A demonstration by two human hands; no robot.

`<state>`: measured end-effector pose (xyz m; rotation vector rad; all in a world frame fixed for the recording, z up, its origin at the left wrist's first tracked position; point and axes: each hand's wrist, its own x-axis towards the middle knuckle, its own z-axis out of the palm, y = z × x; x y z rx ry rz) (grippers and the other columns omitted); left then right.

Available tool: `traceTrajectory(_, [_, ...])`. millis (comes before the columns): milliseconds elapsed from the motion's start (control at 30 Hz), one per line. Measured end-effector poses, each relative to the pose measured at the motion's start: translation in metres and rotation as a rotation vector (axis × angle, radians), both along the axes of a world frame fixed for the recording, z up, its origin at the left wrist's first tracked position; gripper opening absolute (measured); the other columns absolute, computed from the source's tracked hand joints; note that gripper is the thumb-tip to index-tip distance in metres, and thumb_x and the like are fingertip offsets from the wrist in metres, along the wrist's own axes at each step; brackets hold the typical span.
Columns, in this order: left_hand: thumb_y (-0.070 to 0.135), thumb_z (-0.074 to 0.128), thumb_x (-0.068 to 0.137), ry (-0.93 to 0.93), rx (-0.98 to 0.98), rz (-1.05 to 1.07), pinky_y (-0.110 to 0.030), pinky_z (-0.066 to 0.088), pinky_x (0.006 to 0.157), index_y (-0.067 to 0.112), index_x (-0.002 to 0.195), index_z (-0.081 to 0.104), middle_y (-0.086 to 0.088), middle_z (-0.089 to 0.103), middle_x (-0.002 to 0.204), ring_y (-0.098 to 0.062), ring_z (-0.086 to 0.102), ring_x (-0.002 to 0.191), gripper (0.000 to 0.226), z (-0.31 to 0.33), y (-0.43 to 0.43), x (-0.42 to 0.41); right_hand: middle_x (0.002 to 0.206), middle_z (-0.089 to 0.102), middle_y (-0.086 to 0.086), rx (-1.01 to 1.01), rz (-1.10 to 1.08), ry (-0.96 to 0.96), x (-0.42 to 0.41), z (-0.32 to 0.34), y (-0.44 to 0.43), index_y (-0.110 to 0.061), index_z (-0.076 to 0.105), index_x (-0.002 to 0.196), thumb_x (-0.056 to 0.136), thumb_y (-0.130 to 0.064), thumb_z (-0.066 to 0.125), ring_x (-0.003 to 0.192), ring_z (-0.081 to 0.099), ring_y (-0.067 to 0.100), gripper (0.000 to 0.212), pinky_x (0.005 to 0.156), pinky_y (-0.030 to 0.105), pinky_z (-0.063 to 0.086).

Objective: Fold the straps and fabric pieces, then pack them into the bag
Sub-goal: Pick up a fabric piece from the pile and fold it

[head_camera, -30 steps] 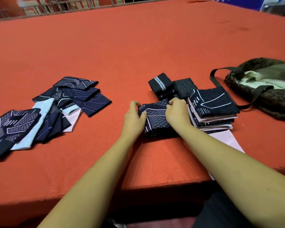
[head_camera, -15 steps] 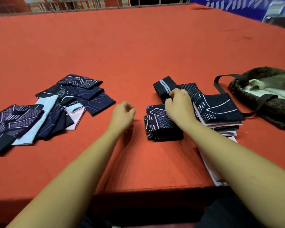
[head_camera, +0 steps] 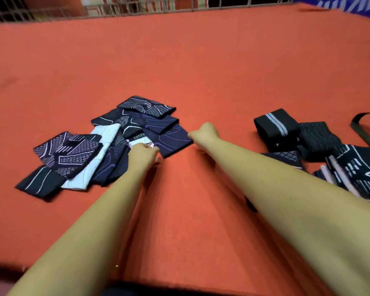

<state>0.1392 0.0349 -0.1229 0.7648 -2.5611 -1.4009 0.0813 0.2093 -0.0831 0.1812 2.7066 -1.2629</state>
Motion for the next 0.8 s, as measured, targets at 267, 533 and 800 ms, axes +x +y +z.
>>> traceTrajectory(267, [0.036, 0.057, 0.089, -0.106, -0.248, 0.024, -0.033, 0.041, 0.078, 0.01, 0.083, 0.068, -0.013, 0.068, 0.096, -0.033, 0.062, 0.097, 0.029, -0.009, 0.01, -0.028, 0.135, 0.054, 0.018, 0.127, -0.116, -0.029, -0.024, -0.032, -0.026, -0.01, 0.06, 0.126, 0.09, -0.025, 0.06, 0.123, 0.054, 0.032, 0.039, 0.094, 0.031, 0.045])
traceTrajectory(533, [0.011, 0.061, 0.093, 0.107, 0.479, -0.067, -0.021, 0.026, 0.044, 0.021, 0.062, 0.04, 0.006, 0.036, 0.048, -0.009, 0.03, 0.044, 0.038, -0.003, 0.021, 0.023, 0.071, 0.053, 0.008, -0.377, -0.146, 0.007, 0.015, -0.027, -0.022, -0.015, 0.052, 0.073, 0.071, -0.03, 0.048, 0.073, 0.055, 0.026, 0.016, 0.07, 0.045, 0.053])
traceTrajectory(800, [0.013, 0.055, 0.086, -0.004, 1.298, -0.173, -0.035, 0.059, 0.083, 0.001, 0.12, 0.062, -0.023, 0.068, 0.111, -0.033, 0.067, 0.097, 0.036, 0.014, 0.066, 0.11, 0.075, 0.045, 0.004, -0.813, -0.151, 0.064, 0.124, 0.01, 0.008, -0.02, 0.044, 0.074, 0.078, -0.015, 0.051, 0.073, 0.043, 0.018, 0.01, 0.064, 0.035, 0.034])
